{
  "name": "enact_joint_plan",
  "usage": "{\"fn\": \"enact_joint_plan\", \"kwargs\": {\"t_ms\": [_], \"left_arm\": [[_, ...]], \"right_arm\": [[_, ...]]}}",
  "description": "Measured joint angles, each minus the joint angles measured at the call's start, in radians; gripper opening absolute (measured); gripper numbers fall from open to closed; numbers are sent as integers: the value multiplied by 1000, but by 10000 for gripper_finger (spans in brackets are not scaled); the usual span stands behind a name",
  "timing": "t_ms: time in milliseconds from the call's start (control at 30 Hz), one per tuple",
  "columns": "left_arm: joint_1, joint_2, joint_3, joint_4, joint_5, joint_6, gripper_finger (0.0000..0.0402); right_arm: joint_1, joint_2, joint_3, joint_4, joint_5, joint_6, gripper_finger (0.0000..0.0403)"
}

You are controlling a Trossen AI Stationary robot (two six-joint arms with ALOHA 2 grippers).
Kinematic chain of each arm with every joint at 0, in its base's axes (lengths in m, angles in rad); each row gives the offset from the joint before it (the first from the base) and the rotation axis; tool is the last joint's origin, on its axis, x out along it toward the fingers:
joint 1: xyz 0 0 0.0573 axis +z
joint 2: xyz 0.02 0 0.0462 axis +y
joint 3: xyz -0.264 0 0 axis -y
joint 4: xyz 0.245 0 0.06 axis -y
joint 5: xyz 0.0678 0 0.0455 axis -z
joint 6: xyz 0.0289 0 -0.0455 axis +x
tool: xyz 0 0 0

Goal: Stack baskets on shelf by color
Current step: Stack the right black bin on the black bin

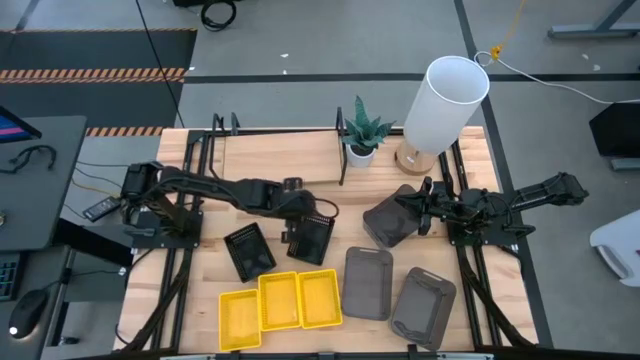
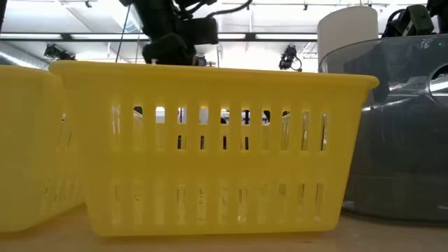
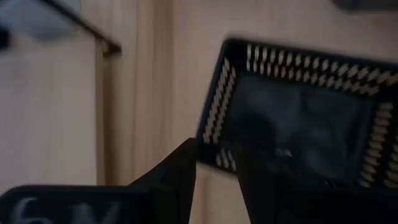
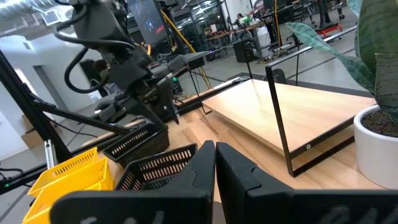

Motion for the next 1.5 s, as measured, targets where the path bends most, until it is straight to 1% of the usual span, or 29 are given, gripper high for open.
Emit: {"fn": "enact_joint_plan", "kwargs": {"t_ms": [167,300,400,467,533,667,833,1033,1333,1500], "left_arm": [[2,0,-56,225,-10,181,117],[2,0,-90,341,0,179,117],[8,0,-101,382,62,205,117],[25,0,-104,372,124,214,117],[51,0,-104,376,160,200,117],[104,15,-95,351,165,166,117],[134,14,-83,316,205,133,117],[166,88,-82,286,282,111,117],[163,179,-82,282,298,129,117],[163,198,-82,269,298,128,117]], "right_arm": [[0,0,0,0,0,0,19],[0,0,0,0,0,0,19],[0,0,0,0,0,0,19],[0,0,0,0,0,0,19],[0,0,0,0,0,0,19],[0,0,0,0,0,0,19],[0,0,0,0,0,0,19],[0,0,0,1,0,0,19],[0,0,0,0,0,0,19],[0,0,0,0,0,0,19]]}}
